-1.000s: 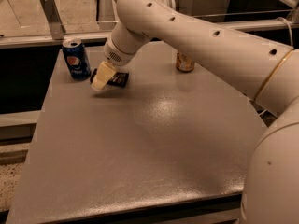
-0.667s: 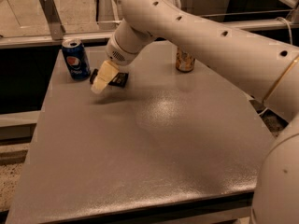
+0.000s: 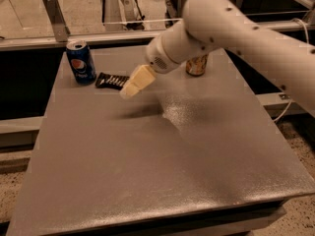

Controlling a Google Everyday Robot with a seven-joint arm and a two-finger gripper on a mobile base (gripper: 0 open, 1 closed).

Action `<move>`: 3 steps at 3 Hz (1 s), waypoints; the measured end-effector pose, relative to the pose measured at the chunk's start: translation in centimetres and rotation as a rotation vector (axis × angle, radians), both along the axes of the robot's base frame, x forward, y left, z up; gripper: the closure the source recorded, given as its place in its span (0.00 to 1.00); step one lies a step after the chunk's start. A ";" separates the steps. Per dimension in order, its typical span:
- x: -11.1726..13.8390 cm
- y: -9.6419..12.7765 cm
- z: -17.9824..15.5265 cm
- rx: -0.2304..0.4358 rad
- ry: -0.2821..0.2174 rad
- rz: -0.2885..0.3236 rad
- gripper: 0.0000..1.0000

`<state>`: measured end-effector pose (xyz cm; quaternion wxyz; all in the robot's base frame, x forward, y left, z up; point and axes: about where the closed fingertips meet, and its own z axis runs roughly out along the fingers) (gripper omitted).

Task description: Move rxbar chocolate near pepsi can

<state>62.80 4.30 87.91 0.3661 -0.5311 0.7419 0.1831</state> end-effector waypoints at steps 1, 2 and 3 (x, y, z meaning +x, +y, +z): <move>-2.1 -5.4 1.7 0.110 -0.014 0.003 0.00; -4.9 -10.2 3.7 0.217 -0.006 0.021 0.00; -7.7 -14.3 4.8 0.313 0.013 0.029 0.00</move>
Offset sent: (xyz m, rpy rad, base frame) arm -0.0847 -0.1645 0.0620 0.3474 0.0129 0.0407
